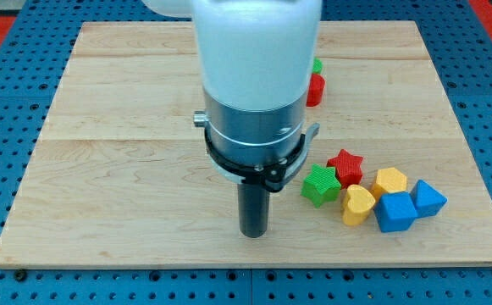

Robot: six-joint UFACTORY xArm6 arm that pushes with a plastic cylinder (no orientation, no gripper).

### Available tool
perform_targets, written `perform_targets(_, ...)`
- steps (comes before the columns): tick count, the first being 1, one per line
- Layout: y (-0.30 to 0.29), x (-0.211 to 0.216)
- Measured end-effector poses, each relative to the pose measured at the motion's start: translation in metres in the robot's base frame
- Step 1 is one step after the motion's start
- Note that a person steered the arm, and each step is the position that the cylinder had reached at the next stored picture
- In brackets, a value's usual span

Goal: Push the red star and green star toward the center right

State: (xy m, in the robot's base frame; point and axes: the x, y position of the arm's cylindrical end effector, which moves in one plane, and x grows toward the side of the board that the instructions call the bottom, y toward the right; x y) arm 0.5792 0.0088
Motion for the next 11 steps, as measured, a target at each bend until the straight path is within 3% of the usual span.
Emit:
perform_targets(4,0.057,-0.013)
perform_targets(6,0.081,-0.048)
perform_targets(8,0.142,-0.073)
perform_targets(11,0.173,-0.146)
